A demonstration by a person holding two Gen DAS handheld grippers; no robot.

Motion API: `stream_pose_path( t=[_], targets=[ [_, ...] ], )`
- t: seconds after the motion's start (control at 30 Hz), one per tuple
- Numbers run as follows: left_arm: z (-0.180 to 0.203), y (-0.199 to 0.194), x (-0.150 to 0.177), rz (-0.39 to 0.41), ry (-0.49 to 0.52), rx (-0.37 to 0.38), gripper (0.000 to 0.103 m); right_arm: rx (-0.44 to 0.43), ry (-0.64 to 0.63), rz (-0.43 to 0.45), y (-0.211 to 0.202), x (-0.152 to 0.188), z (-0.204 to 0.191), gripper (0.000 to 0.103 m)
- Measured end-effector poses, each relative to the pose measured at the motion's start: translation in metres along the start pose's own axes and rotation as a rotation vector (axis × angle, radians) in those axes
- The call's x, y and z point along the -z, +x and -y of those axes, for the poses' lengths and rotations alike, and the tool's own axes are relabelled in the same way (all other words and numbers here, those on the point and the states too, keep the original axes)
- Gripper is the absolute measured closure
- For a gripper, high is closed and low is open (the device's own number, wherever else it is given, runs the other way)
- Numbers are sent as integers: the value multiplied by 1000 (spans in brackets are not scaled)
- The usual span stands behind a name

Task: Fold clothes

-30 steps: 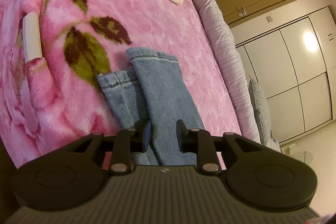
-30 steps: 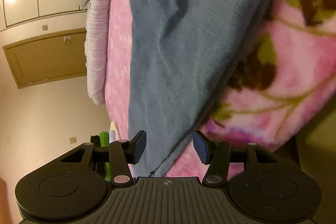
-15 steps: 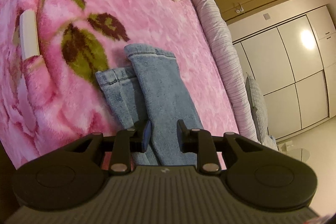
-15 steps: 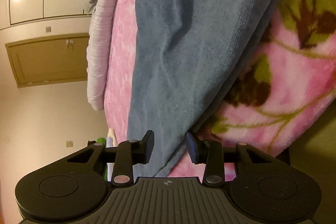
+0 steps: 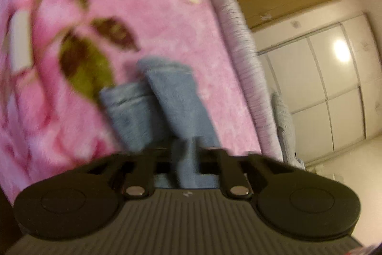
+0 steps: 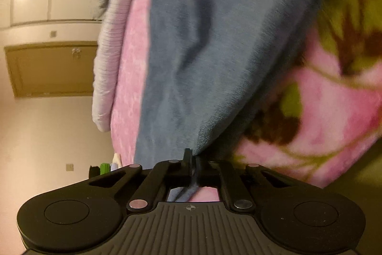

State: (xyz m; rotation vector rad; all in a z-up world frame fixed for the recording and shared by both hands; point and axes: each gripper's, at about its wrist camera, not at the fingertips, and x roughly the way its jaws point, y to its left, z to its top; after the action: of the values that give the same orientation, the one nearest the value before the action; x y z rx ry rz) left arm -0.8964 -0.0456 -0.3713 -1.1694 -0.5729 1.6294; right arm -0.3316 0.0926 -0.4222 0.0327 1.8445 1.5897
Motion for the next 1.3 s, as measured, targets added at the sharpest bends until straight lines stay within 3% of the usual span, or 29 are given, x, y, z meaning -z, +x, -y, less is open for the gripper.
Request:
stream_pose_path(
  t=[0.13,0.2,0.23,0.3,0.37,0.43,0.5,0.53,0.57,0.73,1.07,1.17,1.3],
  targets=[
    [16,-21,1,5,124,44,103,-25,-136,39,-16,3,-25,99],
    [8,-16,4,-32,117,-8,103,-3,-108,24,-9,1,-23,98],
    [3,-12,6,-42,91,-64,98,15,-77,19,-6,2,-17,98],
    [-13,-9,7,-41,-26,-105,89,51,-16,10,0,5,-5,98],
    [-25,-11,7,-14,-132,-71,84,57,14,8,3,7,-1,97],
    [-28,-8,5,1,-154,-71,84,52,13,11,6,6,-1,97],
    [-27,-4,3,6,-132,-70,88,48,-7,14,8,5,-4,97],
    [-25,-3,2,5,-111,-76,98,47,-26,16,9,4,-6,97],
    [-22,-3,0,3,-90,-83,103,54,-53,19,8,4,-10,98],
    [4,-23,3,29,126,-53,103,48,-152,64,-16,6,-23,100],
    [1,-16,6,-10,244,-139,103,90,-195,45,-20,14,-20,100],
    [0,-13,7,-22,280,-165,101,140,-188,23,-7,17,-9,100],
    [-1,-21,10,-21,231,-189,97,115,-141,14,-10,17,-6,98]
  ],
)
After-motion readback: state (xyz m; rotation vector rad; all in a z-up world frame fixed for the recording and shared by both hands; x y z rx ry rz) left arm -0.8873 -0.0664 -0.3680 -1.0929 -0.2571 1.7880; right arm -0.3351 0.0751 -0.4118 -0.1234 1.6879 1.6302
